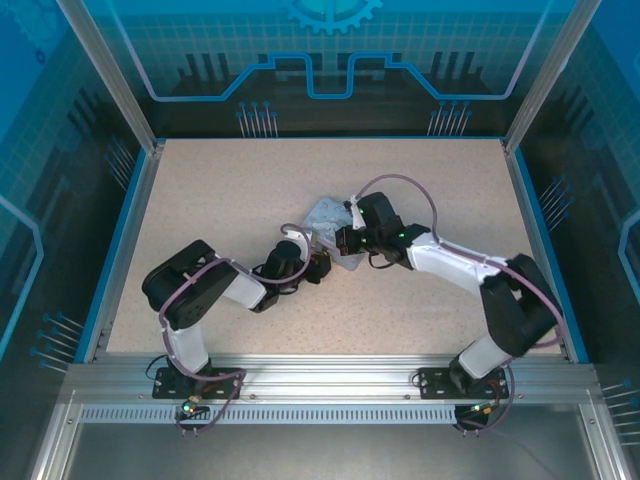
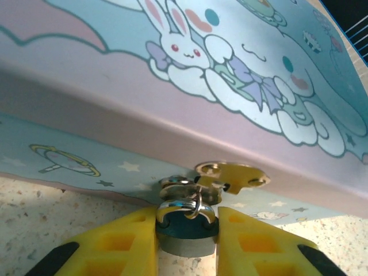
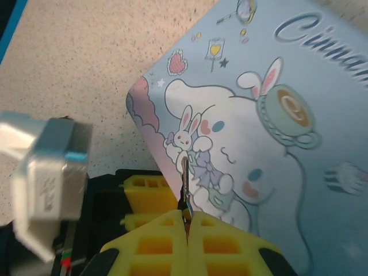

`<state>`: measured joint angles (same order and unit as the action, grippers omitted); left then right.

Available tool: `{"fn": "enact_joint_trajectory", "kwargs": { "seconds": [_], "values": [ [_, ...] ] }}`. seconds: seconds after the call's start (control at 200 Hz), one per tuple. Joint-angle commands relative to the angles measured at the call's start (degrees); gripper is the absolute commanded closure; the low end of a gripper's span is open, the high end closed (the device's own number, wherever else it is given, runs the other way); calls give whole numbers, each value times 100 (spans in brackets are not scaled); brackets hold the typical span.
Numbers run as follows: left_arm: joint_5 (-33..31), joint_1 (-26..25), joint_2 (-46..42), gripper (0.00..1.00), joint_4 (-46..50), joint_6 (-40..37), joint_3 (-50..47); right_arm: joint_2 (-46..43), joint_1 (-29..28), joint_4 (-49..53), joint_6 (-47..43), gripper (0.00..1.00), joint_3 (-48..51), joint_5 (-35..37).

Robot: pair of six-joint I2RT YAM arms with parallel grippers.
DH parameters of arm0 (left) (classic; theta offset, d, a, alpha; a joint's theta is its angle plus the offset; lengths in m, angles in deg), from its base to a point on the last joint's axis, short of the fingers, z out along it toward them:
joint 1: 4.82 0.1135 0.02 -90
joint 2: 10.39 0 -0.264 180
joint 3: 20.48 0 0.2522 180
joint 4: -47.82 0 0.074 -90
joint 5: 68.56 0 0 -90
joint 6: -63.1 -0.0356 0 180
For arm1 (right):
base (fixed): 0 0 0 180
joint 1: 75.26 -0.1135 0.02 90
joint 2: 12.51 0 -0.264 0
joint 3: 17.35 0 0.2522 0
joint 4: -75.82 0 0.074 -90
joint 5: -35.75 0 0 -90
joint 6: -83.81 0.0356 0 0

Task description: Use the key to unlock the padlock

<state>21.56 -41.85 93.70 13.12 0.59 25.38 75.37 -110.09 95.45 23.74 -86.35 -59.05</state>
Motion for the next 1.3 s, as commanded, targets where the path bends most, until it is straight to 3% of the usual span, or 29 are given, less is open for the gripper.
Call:
{"fn": "enact_joint_trajectory", "kwargs": {
  "seconds": [0.0,0.25,0.42,0.805,1.296],
  "values": [
    [172,-49,-333,77,536,387,242,-546,-32,318,-281,100,384,250],
    [284,-51,-733,84,1045,1232,383,-1554,-142,-257,-456,100,1911,136],
    [477,-61,-774,89,1053,1910,403,-1743,-391,-849,-630,100,2489,137],
    [375,-255,-1200,96,1533,2916,446,-1175,-758,-1536,-1387,100,2454,478],
    [339,-397,-1357,98,1576,3092,455,-877,-850,-1492,-1509,100,2308,839]
  ]
}}
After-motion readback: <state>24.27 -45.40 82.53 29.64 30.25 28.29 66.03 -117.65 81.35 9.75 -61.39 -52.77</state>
